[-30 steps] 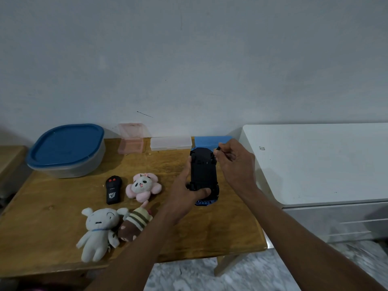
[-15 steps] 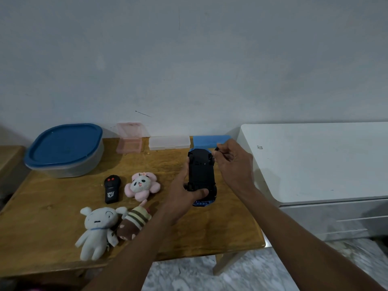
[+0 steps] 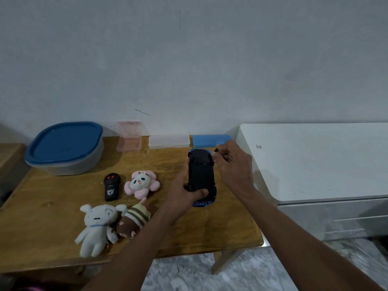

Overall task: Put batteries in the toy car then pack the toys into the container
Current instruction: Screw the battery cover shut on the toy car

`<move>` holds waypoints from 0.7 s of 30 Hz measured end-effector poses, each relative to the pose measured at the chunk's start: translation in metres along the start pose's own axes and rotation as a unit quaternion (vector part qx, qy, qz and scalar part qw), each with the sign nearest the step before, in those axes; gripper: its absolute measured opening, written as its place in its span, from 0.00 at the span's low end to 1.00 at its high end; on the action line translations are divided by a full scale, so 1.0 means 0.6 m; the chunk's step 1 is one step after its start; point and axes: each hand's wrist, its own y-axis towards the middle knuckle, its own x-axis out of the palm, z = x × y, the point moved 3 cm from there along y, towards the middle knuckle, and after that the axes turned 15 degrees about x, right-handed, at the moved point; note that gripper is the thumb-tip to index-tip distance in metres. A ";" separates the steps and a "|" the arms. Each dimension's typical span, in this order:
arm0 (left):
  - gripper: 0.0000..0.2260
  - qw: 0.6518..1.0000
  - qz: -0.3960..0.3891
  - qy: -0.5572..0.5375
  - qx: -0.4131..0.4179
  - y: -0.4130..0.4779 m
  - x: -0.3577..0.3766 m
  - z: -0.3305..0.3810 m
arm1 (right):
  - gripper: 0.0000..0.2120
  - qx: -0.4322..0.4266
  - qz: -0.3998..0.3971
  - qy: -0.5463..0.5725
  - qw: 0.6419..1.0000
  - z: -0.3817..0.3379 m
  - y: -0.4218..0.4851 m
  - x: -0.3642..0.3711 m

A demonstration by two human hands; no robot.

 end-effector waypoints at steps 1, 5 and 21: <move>0.46 1.000 0.000 -0.001 -0.001 -0.001 0.000 -0.001 | 0.06 -0.001 -0.001 -0.001 1.000 0.001 0.000 0.000; 0.46 1.000 -0.002 -0.004 -0.002 -0.004 0.002 -0.001 | 0.06 -0.001 -0.001 -0.007 1.000 0.000 -0.003 -0.003; 0.46 1.000 0.008 0.018 0.004 -0.019 0.007 0.003 | 0.09 0.001 -0.021 -0.059 0.998 -0.004 -0.003 0.000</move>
